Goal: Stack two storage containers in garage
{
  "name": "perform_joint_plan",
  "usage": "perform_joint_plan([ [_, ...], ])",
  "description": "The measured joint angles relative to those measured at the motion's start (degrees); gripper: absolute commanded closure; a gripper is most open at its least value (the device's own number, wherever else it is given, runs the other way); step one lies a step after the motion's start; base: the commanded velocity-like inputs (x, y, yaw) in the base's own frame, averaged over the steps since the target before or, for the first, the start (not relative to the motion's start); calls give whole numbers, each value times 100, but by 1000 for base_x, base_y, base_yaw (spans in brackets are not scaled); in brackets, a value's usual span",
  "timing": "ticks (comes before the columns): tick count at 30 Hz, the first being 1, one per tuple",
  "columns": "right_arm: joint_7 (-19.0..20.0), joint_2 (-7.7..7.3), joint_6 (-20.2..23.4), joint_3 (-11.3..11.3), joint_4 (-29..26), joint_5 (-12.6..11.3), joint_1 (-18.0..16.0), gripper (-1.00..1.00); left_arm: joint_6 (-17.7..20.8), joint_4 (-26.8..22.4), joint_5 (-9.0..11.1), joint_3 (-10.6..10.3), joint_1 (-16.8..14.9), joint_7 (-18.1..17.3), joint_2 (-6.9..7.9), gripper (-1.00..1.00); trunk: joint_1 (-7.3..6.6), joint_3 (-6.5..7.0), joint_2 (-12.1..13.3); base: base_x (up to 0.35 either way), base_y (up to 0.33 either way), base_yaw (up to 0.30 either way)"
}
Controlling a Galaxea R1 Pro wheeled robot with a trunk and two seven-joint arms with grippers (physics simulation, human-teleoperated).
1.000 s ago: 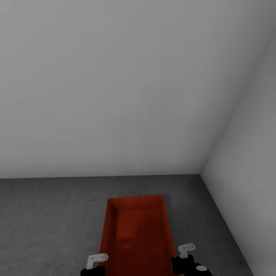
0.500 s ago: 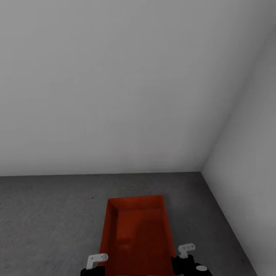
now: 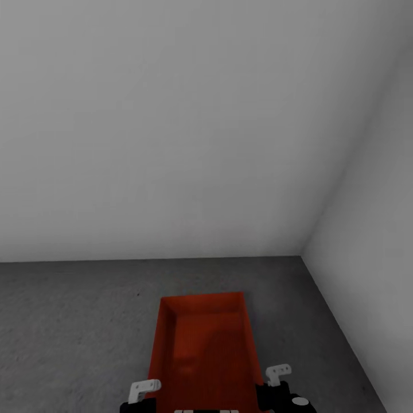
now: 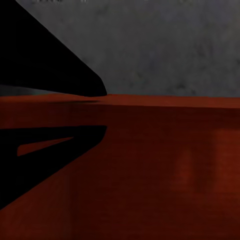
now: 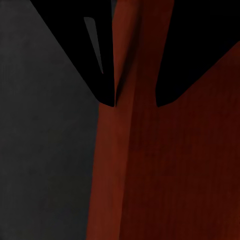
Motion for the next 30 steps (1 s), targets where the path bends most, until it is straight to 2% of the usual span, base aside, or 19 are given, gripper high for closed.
perform_joint_plan([
  [8,47,-24,-5,-14,0,-1,3,100,-18,10,82,-65,1,2,10,100,0,0,0,0,0,0],
  [13,50,-25,-119,-17,-1,-7,2,100,-86,-20,131,-134,-4,9,34,100,107,-89,-201,0,0,0],
  [28,50,-23,-114,-18,-3,-8,1,100,-77,-26,140,-137,-4,9,37,100,108,-89,-202,0,0,0],
  [29,50,-22,-118,-24,-1,-4,2,100,-27,-56,-31,-8,-4,-32,-2,100,108,-89,-202,0,0,0],
  [30,50,-22,-118,-24,-1,-5,2,100,-24,-58,-36,-5,-4,-31,-3,100,108,-89,-202,0,0,0],
])
